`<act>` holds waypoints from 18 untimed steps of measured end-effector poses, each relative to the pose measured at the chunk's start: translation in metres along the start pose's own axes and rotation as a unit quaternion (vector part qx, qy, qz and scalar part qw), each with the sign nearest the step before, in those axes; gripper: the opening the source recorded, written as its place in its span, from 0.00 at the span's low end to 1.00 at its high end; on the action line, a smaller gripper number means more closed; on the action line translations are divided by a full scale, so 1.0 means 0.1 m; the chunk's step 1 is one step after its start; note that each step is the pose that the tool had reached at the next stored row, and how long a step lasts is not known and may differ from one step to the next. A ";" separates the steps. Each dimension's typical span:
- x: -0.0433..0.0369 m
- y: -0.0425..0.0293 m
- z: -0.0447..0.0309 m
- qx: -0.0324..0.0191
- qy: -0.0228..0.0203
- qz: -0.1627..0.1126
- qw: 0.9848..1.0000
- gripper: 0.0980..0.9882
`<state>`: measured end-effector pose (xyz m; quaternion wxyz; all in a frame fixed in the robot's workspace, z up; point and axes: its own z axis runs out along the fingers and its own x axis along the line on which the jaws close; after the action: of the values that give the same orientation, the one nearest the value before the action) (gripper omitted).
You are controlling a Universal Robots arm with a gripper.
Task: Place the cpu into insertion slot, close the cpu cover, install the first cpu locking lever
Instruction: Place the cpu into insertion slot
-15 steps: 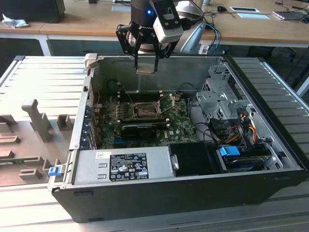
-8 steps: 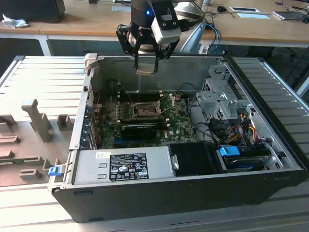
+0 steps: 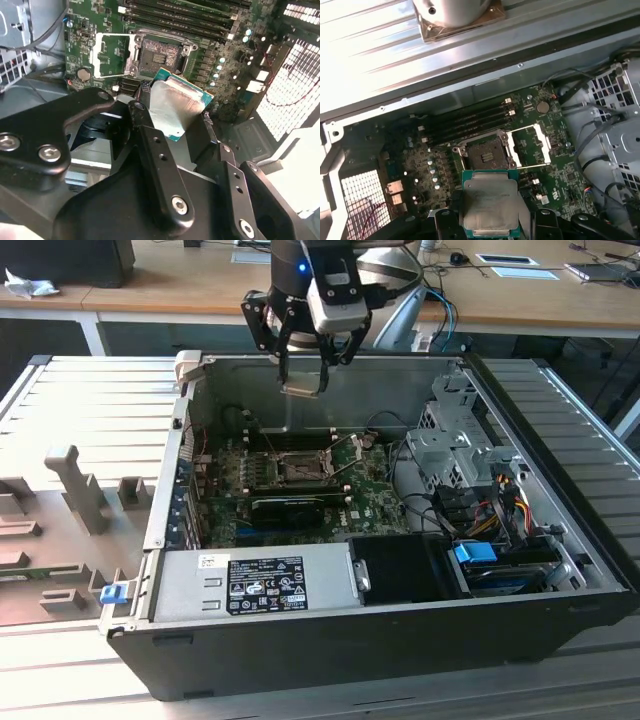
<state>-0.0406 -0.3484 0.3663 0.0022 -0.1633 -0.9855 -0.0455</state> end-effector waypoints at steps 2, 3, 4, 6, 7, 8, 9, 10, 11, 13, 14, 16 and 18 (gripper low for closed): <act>0.000 -0.001 0.007 0.000 -0.002 0.022 1.000 0.48; 0.000 -0.001 0.012 -0.001 -0.003 0.032 0.999 0.48; 0.000 -0.001 0.015 -0.001 -0.004 0.039 0.999 0.48; -0.001 -0.003 0.032 -0.001 -0.005 0.056 0.998 0.48; -0.001 -0.004 0.046 -0.001 -0.006 0.064 0.998 0.48; -0.001 -0.006 0.065 -0.001 -0.007 0.078 0.997 0.48; -0.001 -0.007 0.076 -0.001 -0.008 0.086 0.996 0.48; -0.001 -0.008 0.087 -0.001 -0.009 0.094 0.996 0.48; -0.001 -0.008 0.092 -0.001 -0.009 0.100 0.995 0.48; 0.002 -0.011 0.106 -0.002 -0.010 0.110 0.994 0.48; 0.009 -0.014 0.118 -0.002 -0.011 0.119 0.993 0.48; 0.052 -0.029 0.131 -0.002 -0.011 0.123 0.992 0.48; 0.074 -0.037 0.137 -0.002 -0.011 0.127 0.992 0.48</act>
<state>-0.0487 -0.3483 0.3524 -0.0036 -0.2876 -0.9567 -0.0448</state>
